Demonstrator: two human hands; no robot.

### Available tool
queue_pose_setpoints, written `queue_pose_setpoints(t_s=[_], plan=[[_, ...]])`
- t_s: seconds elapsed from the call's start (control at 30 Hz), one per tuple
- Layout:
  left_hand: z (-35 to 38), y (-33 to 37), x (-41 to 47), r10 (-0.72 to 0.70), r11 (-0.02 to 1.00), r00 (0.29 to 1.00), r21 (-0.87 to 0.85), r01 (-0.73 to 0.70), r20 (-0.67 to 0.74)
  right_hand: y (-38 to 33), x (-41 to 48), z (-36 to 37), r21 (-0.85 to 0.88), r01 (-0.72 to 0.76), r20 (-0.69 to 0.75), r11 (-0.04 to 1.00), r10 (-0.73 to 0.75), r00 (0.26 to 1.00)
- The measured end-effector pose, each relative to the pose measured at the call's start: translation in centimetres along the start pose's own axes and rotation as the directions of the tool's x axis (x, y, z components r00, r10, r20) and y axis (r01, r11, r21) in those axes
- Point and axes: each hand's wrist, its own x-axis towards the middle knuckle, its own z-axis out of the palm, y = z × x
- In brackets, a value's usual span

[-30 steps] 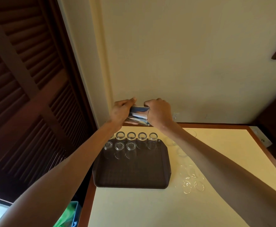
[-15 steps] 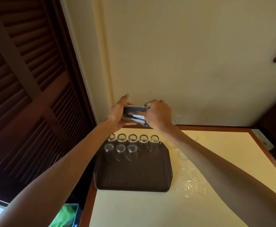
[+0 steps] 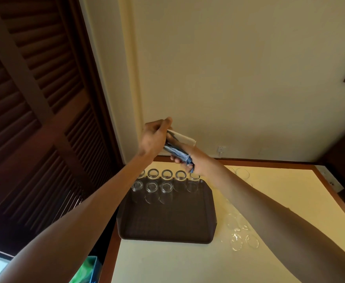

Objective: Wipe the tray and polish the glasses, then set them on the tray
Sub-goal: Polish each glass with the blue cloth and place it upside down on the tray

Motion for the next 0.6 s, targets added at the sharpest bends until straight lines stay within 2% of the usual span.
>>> queue_pose_setpoints(t_s=[0.03,0.1,0.13,0.17,0.2,0.23,0.27,0.3,0.33,0.37,0.43,0.47,0.5,0.53,0.57,0.6], plan=[[-0.1,-0.1,-0.1,0.042,0.999,0.999,-0.006,-0.042,0.007,0.0,-0.2,0.0,-0.002,-0.058,0.056,0.998,0.058,0.997],[-0.2,-0.6,0.0,0.051,0.997,0.998,-0.064,-0.049,0.039,-0.4,-0.2,-0.3,-0.143,-0.027,0.005,0.989,0.028,1.0],[-0.3,-0.8,0.1,0.003,0.992,0.998,-0.125,0.005,0.068,-0.5,0.4,-0.7,-0.266,0.041,-0.086,0.963,-0.066,0.994],[-0.4,-1.0,0.4,-0.071,0.977,0.991,-0.193,0.091,0.11,-0.8,0.4,-0.9,-0.455,0.112,-0.173,0.883,-0.211,0.962],[-0.5,-0.8,0.7,-0.146,0.948,0.975,-0.258,0.186,0.166,-1.1,0.6,-1.3,-0.701,0.148,-0.208,0.698,-0.398,0.894],[-0.5,-0.6,1.0,-0.209,0.916,0.953,-0.297,0.27,0.221,-1.4,0.6,-1.7,-0.879,0.125,-0.182,0.459,-0.566,0.804],[-0.4,-0.4,1.3,-0.261,0.892,0.931,-0.305,0.333,0.255,-1.9,0.3,-1.8,-0.961,0.077,-0.13,0.266,-0.68,0.722],[-0.1,-0.2,1.5,-0.304,0.88,0.916,-0.292,0.376,0.262,-2.5,-0.1,-1.8,-0.992,0.029,-0.069,0.121,-0.731,0.679],[0.2,0.0,1.7,-0.335,0.877,0.91,-0.272,0.396,0.244,-2.9,-0.3,-1.8,-1.0,-0.008,-0.021,0.02,-0.747,0.664],[0.5,0.0,1.8,-0.351,0.886,0.913,-0.241,0.395,0.208,-3.0,-0.2,-2.0,-0.999,-0.031,-0.009,-0.016,-0.751,0.66],[0.8,-0.1,2.1,-0.318,0.925,0.938,-0.173,0.339,0.139,-2.4,0.9,-2.4,-0.997,-0.002,-0.057,0.074,-0.745,0.665],[0.8,-0.2,2.3,-0.281,0.945,0.953,-0.142,0.296,0.115,-1.9,1.4,-2.5,-0.981,0.05,-0.101,0.185,-0.72,0.687],[0.8,-0.3,2.3,-0.235,0.962,0.967,-0.12,0.246,0.096,-1.4,1.9,-2.5,-0.919,0.123,-0.161,0.375,-0.64,0.751],[0.8,-0.4,2.4,-0.183,0.977,0.98,-0.097,0.19,0.078,-1.1,2.1,-2.5,-0.761,0.169,-0.214,0.627,-0.487,0.847],[0.9,-0.4,2.3,-0.124,0.989,0.99,-0.067,0.128,0.061,-0.6,2.1,-2.3,-0.484,0.125,-0.204,0.866,-0.251,0.946],[1.0,-0.4,2.2,-0.069,0.997,0.996,-0.036,0.071,0.05,-0.1,1.8,-2.1,-0.215,-0.005,-0.112,0.977,-0.019,0.994]])
